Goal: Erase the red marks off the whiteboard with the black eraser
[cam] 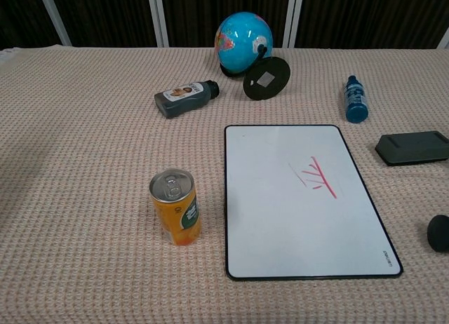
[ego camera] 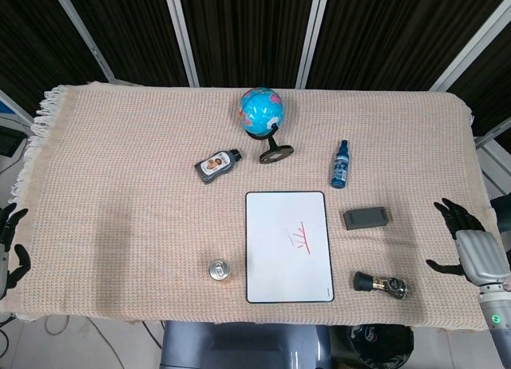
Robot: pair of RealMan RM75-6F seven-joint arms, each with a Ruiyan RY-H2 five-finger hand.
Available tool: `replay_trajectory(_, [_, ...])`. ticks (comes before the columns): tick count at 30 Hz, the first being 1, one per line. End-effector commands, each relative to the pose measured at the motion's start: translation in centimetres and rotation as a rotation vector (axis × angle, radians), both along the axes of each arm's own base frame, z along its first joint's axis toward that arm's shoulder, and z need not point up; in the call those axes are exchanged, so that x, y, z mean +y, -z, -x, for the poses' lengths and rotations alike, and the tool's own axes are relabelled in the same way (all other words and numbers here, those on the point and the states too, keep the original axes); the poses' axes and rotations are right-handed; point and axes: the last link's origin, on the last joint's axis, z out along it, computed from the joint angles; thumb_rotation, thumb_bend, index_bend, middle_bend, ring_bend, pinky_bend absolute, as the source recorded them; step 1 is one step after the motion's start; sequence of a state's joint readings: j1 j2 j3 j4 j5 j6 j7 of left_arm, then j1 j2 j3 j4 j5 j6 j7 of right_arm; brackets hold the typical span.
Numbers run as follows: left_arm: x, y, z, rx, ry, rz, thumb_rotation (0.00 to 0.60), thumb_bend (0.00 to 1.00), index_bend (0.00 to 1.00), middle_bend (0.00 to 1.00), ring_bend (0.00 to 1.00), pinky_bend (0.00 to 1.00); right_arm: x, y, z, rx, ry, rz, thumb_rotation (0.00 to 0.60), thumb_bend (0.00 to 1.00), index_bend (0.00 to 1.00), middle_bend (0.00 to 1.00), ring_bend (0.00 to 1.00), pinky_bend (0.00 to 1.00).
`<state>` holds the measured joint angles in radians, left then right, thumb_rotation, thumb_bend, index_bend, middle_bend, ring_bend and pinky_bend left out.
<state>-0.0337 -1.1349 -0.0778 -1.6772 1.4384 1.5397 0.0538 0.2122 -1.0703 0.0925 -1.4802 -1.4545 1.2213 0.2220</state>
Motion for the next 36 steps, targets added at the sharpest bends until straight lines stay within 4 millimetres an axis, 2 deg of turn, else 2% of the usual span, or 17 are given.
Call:
replay_trajectory(1, [0.0,0.0,0.0,0.000,0.000,0.001,0.600,0.75,0.13,0.04,0.00,0.00,-3.0,-0.6,-0.2,0.005,0.013,-0.097,0.600,0.06,0.00,0.08,0.07,0.16])
replay_trajectory(9, [0.1,0.0,0.0,0.001,-0.001,0.003,0.600,0.75,0.13,0.04,0.00,0.00,-7.2,0.6,-1.2,0.056,0.011,-0.198,0.600,0.07,0.00,0.12,0.10,0.16])
replay_trajectory(17, [0.1,0.1,0.1,0.003,-0.011,0.010,0.600,0.75,0.13,0.04,0.00,0.00,-9.9,3.0,-2.3,0.082,0.003,-0.261,0.600,0.20,0.04,0.20,0.17,0.16])
replay_trajectory(29, [0.1,-0.1,0.1,0.000,-0.014,0.006,0.600,0.75,0.13,0.04,0.00,0.00,-11.7,6.6,-3.2,0.130,-0.038,-0.310,0.600,0.21,0.12,0.24,0.21,0.16])
replay_trajectory(36, [0.2,-0.1,0.2,0.003,-0.017,0.008,0.600,0.75,0.13,0.04,0.00,0.00,-12.4,7.9,-3.7,0.157,-0.057,-0.327,0.600,0.24,0.21,0.30,0.28,0.23])
